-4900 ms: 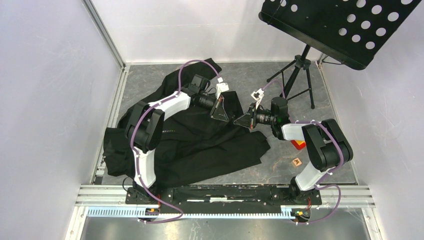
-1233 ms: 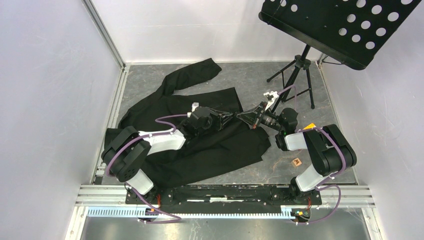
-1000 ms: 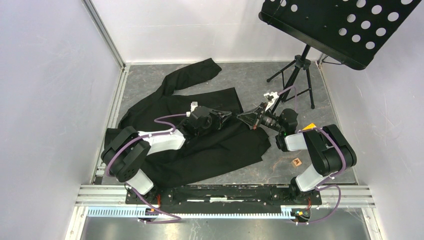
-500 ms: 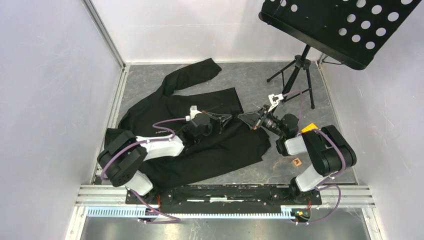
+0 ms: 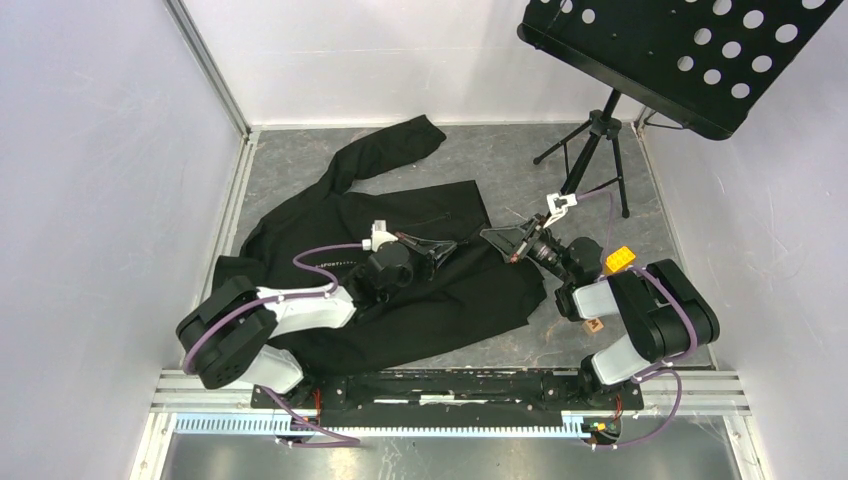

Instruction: Zip up the jacket

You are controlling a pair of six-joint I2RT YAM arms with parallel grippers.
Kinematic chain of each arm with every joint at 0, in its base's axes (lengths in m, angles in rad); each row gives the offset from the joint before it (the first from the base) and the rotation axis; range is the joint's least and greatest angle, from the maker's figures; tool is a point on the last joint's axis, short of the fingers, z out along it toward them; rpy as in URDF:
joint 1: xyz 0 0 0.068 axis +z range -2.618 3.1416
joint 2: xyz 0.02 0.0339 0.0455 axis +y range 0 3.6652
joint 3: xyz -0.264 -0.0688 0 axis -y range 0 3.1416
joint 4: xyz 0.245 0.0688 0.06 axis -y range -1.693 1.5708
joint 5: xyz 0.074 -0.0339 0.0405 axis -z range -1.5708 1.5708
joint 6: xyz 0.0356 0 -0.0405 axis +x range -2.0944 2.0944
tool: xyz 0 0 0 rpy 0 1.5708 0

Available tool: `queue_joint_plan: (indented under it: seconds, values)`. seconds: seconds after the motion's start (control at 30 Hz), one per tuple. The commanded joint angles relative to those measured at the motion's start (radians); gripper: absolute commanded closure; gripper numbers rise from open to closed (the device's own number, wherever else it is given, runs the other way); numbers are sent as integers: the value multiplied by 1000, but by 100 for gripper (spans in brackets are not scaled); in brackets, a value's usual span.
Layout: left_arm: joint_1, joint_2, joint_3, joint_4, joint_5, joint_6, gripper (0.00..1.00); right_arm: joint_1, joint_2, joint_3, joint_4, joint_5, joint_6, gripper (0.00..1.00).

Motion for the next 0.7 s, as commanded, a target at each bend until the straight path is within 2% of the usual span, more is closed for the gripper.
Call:
queue_joint_plan:
  seconds: [0.0, 0.1, 0.23, 0.33, 0.47, 0.57, 0.67]
  values:
    - [-17, -64, -90, -40, -33, 81, 98, -24, -30, 33, 287, 67, 1, 100]
    - [-16, -141, -194, -21, -62, 119, 98, -36, -36, 43, 302, 61, 15, 100]
    - [-5, -279, -238, -169, -125, 290, 98, -51, -37, 55, 296, 63, 22, 100]
    - [24, -409, -216, -353, -134, 455, 98, -65, -42, 54, 270, 68, 15, 100]
    - [71, -527, -141, -724, -160, 667, 98, -91, -60, 30, 232, 89, -7, 100]
    - [158, -615, -138, -879, -123, 730, 98, -103, -68, 14, 181, 115, -23, 100]
    - [243, -737, -134, -1035, -147, 748, 98, -105, -63, 1, 139, 150, -32, 100]
